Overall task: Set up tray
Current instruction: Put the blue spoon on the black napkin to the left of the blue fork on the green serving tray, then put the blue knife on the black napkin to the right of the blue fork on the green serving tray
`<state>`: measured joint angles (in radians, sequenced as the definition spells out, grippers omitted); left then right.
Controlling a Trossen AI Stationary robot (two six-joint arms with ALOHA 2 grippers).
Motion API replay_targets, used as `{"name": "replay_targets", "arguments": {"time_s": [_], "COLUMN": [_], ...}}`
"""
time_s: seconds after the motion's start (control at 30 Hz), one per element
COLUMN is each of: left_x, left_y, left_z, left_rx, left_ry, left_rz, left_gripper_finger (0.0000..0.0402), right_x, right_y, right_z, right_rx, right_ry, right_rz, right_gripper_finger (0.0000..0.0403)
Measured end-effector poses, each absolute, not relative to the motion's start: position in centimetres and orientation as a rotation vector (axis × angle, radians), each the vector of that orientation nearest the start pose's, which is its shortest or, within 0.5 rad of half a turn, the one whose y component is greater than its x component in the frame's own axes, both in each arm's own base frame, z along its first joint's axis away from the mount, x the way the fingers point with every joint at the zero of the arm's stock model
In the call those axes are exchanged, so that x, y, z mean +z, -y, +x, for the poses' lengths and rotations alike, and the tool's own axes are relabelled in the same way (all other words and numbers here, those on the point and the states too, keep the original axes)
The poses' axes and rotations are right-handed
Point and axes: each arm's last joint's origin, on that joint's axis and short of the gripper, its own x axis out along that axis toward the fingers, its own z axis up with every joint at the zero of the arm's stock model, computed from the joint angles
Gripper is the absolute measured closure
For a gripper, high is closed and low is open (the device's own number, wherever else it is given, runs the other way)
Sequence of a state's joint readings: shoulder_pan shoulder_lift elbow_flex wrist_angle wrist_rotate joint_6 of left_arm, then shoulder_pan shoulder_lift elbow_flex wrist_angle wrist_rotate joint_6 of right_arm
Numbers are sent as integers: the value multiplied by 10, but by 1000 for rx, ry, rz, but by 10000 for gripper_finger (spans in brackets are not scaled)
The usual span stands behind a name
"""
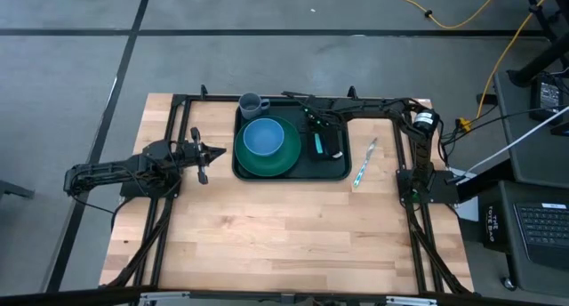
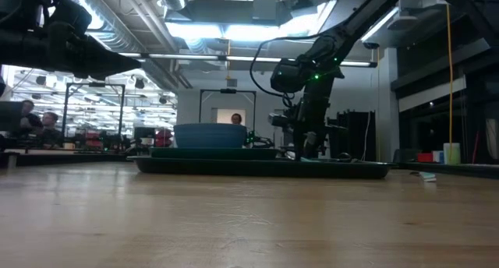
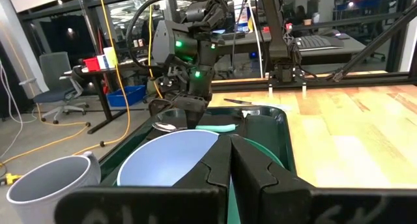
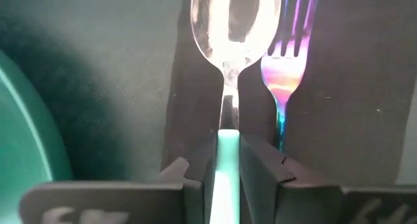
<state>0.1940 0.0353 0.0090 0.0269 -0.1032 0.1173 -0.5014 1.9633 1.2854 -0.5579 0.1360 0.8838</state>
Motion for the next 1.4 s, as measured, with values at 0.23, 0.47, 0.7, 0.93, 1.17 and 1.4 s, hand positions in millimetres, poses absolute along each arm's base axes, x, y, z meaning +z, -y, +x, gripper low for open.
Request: {"name": "replay_targets", "arguments": {"time_s": [0.23, 0.47, 0.7, 0.93, 1.17, 1.4], "left_x": [166, 166, 166, 166, 166, 166], "left_y": [-22, -22, -22, -22, -22, -22], "left_z": [97, 97, 97, 97, 97, 97], "left_rx": [297, 297, 297, 297, 297, 297], "left_ry": [-17, -17, -17, -17, -17, -17], "left_rz": [116, 116, 116, 117, 117, 117], "left_gripper_finger": [398, 398, 398, 398, 398, 398], "right_x": [150, 150, 173, 211, 246, 276], "right_y": [186, 187, 192, 185, 152, 97], "right_z": [333, 332, 339, 331, 317, 307], "right_rx": [-1066, -1054, -1009, -1041, -1093, -1154], "right_ry": [-922, -930, -918, -993, -1011, -983], "right_rz": [976, 963, 911, 858, 798, 711], "right_gripper_finger": [305, 291, 290, 290, 290, 290]}}
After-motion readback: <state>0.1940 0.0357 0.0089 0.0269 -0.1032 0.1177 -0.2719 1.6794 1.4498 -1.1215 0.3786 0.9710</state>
